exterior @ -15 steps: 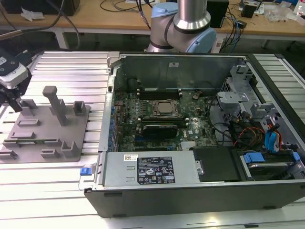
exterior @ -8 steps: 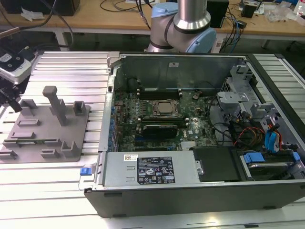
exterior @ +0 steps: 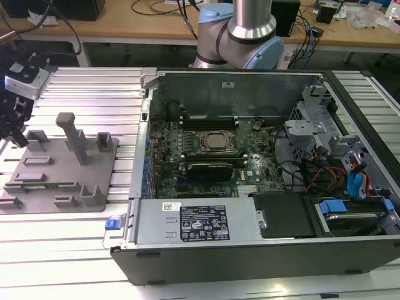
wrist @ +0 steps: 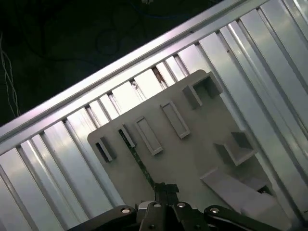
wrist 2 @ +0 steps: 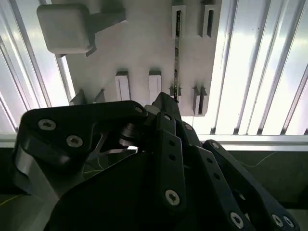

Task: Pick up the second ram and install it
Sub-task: 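Pick up the second ram and move it above second insertion slot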

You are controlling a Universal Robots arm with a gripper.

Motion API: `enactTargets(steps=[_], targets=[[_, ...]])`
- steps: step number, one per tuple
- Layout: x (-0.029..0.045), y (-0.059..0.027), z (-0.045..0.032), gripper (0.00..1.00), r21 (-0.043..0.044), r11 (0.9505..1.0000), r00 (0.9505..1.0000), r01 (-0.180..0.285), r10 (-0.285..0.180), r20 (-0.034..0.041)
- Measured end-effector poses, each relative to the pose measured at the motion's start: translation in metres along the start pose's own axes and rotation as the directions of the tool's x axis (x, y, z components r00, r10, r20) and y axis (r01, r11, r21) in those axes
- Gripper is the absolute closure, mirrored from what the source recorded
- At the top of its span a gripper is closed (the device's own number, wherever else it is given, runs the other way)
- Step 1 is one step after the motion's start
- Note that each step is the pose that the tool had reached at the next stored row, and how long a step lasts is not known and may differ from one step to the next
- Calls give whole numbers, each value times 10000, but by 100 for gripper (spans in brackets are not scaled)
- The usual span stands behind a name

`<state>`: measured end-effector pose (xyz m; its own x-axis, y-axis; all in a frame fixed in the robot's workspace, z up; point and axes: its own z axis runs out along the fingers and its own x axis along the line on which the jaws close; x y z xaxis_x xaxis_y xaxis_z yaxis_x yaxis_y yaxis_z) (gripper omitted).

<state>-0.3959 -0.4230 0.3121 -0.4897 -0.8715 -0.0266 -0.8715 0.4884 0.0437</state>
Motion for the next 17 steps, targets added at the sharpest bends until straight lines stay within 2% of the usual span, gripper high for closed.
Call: enactTargets(steps=[2, 3, 5, 6, 7, 8, 10, 11, 13, 17], targets=[[0, 0, 5, 92, -22, 9969, 9969, 783, -783, -32], [0, -1, 9, 92, -36, 9926, 9926, 1211, -1211, -51], [1, -2, 22, 92, -64, 9789, 9789, 2043, -2044, -83], [1, -2, 32, 92, -78, 9696, 9695, 2447, -2448, -98], [1, -2, 42, 92, -95, 9578, 9578, 2871, -2872, -114], [1, -3, 48, 92, -105, 9490, 9489, 3151, -3152, -127], [1, -4, 61, 92, -134, 9241, 9240, 3820, -3821, -155], [1, -4, 60, 92, -136, 9229, 9228, 3848, -3850, -157], [6, -7, 72, 92, -134, 9229, 9227, 3849, -3851, -182], [41, -28, 106, 92, -134, 9229, 9227, 3848, -3850, -184]])
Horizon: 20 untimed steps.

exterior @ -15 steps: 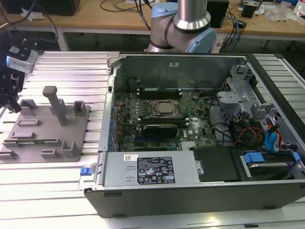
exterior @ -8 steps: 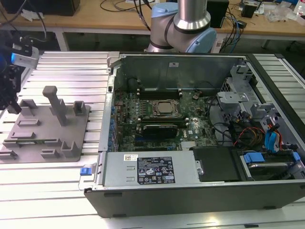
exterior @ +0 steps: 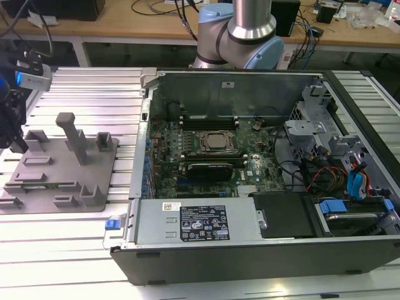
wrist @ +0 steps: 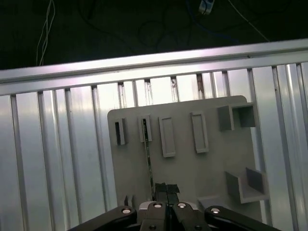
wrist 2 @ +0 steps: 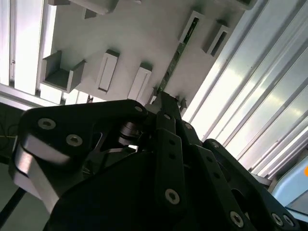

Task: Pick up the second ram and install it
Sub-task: 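Pick up the second ram and move it above second insertion slot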

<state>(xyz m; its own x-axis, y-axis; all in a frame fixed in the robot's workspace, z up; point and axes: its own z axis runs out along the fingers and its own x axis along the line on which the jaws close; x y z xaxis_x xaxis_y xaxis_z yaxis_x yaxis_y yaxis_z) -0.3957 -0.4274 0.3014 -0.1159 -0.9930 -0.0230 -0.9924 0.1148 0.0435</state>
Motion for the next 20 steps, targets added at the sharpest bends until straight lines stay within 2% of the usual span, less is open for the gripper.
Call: enactTargets(steps=[2, 6, 11, 14, 17, 20], targets=[[25, -4, 18, 92, 1, 10000, 10000, 0, 0, 1], [104, -17, 126, 92, 0, 10000, 10000, 2, -2, 0], [126, -23, 219, 92, -2, 10000, 10000, 95, -95, -3], [132, -26, 257, 92, -7, 9996, 9996, 277, -277, -18], [138, -29, 318, 92, -17, 9977, 9977, 677, -677, -47], [142, -32, 365, 92, -19, 9969, 9969, 784, -784, -50]])
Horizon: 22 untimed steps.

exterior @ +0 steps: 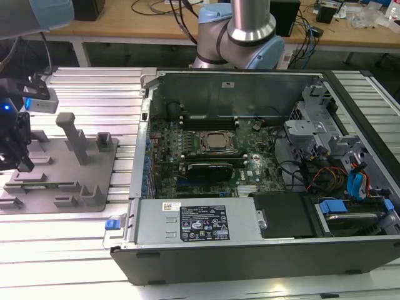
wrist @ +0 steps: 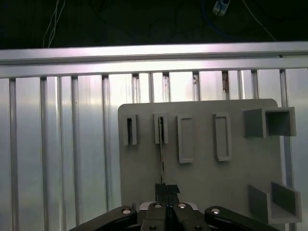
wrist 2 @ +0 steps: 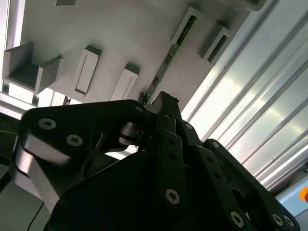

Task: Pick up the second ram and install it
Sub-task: 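Pick up the second ram and move it above second insertion slot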

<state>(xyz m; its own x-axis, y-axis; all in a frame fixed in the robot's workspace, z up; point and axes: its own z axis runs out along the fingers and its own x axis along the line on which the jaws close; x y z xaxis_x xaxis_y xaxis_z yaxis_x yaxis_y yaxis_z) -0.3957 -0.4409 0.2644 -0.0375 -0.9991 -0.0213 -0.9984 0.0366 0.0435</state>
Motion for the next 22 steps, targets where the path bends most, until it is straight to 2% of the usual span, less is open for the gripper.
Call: enactTargets(steps=[6, 14, 18, 22], targets=[[3, -5, 118, 92, -4, 9999, 9999, 169, -169, -8], [10, 89, 282, 92, -7, 9994, 9994, 340, -340, -14], [12, 96, 365, 92, -8, 9992, 9992, 393, -393, -29], [13, 97, 400, 92, -13, 9990, 9990, 456, -456, -43]])
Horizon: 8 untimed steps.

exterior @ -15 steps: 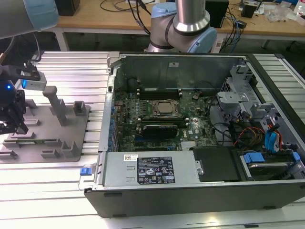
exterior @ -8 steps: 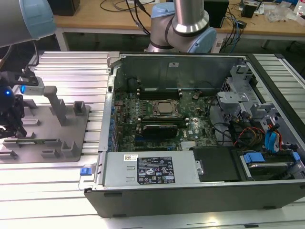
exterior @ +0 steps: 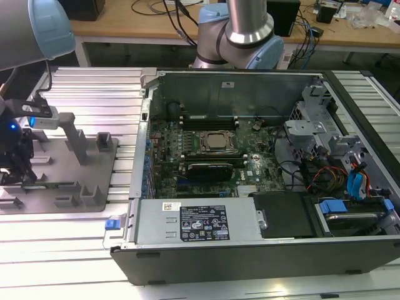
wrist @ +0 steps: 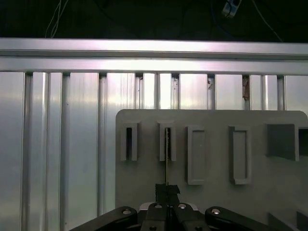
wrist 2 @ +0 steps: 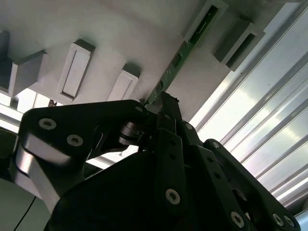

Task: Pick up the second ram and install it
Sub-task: 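Pick up the second ram and move it above second insertion slot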

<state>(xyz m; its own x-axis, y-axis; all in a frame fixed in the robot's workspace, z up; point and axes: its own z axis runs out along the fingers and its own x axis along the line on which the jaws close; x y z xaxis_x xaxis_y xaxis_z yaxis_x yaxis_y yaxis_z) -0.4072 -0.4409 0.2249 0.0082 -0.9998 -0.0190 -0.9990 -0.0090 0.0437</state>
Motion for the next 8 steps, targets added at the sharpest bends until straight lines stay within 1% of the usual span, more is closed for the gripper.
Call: enactTargets(steps=[4, 5, 6, 7, 8], targets=[[0, 0, 2, 92, 2, 10000, 10000, 4, -4, 1], [0, 0, 1, 79, 2, 10000, 10000, 5, -5, 0], [0, -1, 9, 73, 5, 10000, 10000, 7, -7, 3], [1, -2, 23, 66, -2, 9997, 9997, 232, -232, -13], [1, -2, 37, 66, -5, 9994, 9994, 353, -353, -21]])
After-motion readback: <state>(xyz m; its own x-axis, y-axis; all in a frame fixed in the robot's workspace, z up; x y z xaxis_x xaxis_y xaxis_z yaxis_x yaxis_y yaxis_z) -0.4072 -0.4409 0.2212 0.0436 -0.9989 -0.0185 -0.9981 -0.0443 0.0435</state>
